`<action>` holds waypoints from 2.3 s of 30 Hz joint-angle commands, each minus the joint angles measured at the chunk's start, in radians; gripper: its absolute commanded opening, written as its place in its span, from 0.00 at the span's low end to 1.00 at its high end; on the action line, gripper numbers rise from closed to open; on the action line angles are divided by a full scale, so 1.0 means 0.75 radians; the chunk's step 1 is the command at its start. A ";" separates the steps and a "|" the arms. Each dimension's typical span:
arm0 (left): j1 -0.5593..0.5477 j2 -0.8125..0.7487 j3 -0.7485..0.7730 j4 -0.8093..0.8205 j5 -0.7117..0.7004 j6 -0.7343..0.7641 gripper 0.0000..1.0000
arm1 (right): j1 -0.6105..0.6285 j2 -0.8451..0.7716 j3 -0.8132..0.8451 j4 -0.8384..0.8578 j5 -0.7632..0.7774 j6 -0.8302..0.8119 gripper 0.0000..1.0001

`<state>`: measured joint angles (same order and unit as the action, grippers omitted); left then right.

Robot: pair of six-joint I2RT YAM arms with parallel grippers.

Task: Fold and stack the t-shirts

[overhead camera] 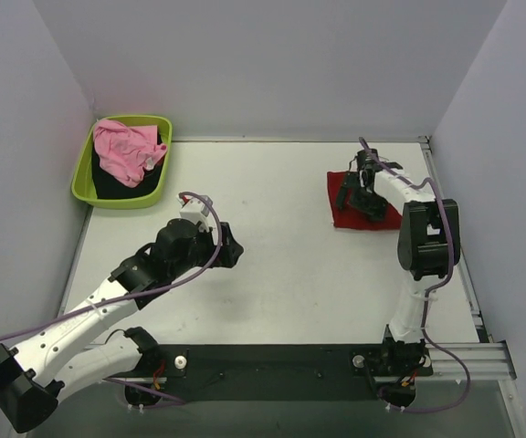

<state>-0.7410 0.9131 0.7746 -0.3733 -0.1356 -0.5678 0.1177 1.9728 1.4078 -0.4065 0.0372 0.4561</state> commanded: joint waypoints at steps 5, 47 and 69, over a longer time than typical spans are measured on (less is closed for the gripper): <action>-0.016 -0.078 0.008 -0.105 -0.018 0.000 0.97 | -0.143 0.264 0.325 -0.186 -0.111 -0.093 0.99; -0.049 -0.058 0.037 -0.183 -0.114 0.031 0.97 | -0.458 0.691 1.140 -0.287 -0.246 -0.172 1.00; -0.051 -0.033 0.235 -0.335 -0.361 0.115 0.97 | 0.023 -0.398 -0.279 0.879 0.322 -0.207 1.00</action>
<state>-0.7803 0.8635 0.8482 -0.5949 -0.3126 -0.5198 0.0090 1.8091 1.2613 0.1005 0.1226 0.3485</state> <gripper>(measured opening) 0.974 0.999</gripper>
